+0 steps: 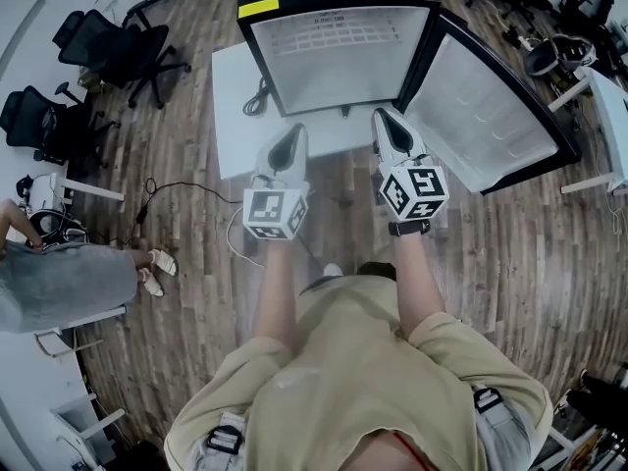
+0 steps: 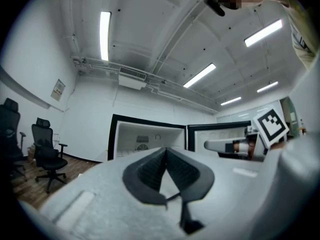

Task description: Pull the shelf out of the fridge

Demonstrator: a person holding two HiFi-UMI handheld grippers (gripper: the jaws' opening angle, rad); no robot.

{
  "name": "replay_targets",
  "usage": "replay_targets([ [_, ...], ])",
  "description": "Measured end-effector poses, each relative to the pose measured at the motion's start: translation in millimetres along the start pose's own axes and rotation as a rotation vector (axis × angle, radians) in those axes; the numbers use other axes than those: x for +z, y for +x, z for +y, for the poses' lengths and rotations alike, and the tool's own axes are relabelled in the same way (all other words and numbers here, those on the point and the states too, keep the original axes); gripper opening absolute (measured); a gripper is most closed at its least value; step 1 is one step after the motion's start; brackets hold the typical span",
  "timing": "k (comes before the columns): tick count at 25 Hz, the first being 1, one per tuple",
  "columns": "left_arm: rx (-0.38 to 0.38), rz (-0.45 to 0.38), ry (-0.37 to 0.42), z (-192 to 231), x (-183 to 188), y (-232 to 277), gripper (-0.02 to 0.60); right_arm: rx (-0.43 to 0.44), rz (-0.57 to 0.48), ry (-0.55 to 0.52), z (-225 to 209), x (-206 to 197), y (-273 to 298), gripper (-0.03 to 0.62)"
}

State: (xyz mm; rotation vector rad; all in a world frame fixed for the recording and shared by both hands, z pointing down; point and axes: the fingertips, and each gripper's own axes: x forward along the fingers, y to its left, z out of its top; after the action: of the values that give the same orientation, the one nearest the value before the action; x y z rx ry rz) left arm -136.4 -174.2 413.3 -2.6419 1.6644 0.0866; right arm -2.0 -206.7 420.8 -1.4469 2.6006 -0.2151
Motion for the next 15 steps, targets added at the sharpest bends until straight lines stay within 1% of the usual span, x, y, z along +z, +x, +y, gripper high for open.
replay_targets([
  [4, 0.004, 0.015, -0.014, 19, -12, 11, -0.003, -0.026, 0.011, 0.009, -3, -10, 12, 0.008],
  [7, -0.009, 0.03, -0.027, 20, -25, 21, -0.003, -0.034, 0.034, 0.023, -10, -24, 18, 0.008],
  [10, -0.013, 0.019, -0.03, 21, -29, 37, -0.003, -0.026, 0.03, 0.063, -20, -31, 34, 0.008],
  [15, 0.01, 0.02, -0.035, 31, -37, 63, -0.003, 0.0, 0.024, 0.148, -37, -39, 64, 0.008],
])
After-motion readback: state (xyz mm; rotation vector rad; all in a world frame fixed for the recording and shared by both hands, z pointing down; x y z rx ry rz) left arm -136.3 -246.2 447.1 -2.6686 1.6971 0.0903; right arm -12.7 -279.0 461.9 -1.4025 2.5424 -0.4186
